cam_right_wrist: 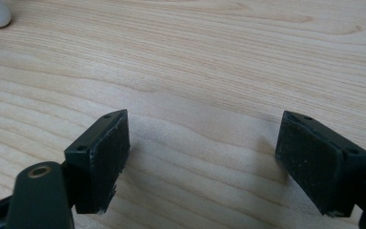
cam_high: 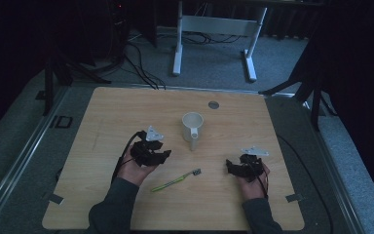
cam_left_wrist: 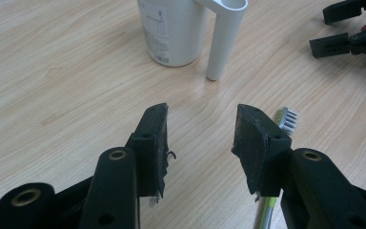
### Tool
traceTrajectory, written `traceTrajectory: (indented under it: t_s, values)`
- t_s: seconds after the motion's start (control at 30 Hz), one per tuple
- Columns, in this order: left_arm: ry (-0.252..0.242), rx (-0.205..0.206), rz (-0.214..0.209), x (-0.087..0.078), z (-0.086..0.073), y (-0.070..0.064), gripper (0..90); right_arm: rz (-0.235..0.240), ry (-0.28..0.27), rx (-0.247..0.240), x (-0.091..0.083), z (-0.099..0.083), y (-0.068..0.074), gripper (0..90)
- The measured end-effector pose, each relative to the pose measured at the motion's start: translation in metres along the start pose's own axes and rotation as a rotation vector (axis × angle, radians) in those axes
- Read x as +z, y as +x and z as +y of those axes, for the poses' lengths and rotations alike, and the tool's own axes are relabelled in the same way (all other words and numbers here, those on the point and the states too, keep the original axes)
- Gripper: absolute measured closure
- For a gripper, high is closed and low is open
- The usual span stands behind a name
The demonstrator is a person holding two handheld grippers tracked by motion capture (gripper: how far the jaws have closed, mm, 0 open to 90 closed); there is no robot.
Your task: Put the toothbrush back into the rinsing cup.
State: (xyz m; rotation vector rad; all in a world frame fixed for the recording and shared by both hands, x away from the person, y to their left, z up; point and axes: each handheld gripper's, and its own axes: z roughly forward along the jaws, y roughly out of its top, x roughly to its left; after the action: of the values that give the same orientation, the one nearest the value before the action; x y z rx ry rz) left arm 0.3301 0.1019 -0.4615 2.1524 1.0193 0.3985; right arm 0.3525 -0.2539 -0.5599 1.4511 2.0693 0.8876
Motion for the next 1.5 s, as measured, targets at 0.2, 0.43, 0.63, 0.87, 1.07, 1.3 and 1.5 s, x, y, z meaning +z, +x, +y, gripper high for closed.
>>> traceTrajectory:
  t_s: [0.2, 0.43, 0.63, 0.87, 1.07, 1.3, 1.5]
  values:
    - [0.021, 0.008, -0.013, 0.002, 0.005, -0.004, 55.8, 0.000, 0.000, 0.000, 0.000, 0.000, 0.000, 18.4]
    - [0.059, 0.040, -0.022, 0.003, 0.013, -0.010, 56.6, 0.000, 0.001, 0.001, 0.000, 0.000, 0.000, 18.4]
    - [0.093, 0.068, -0.027, 0.006, 0.019, -0.016, 56.6, 0.000, 0.000, -0.001, 0.000, 0.000, 0.000, 18.4]
    - [0.125, 0.083, -0.028, 0.007, 0.025, -0.019, 56.4, 0.000, 0.000, -0.001, 0.000, 0.000, 0.000, 18.4]
    - [0.164, 0.096, -0.041, 0.008, 0.031, -0.022, 56.4, 0.000, 0.000, -0.001, 0.000, 0.000, 0.000, 18.4]
    - [0.219, 0.115, -0.040, 0.013, 0.033, -0.025, 56.5, 0.000, -0.001, -0.003, 0.000, 0.000, 0.000, 18.4]
    - [0.255, 0.137, -0.044, 0.016, 0.036, -0.027, 58.4, 0.000, 0.001, -0.002, 0.000, 0.000, 0.000, 18.4]
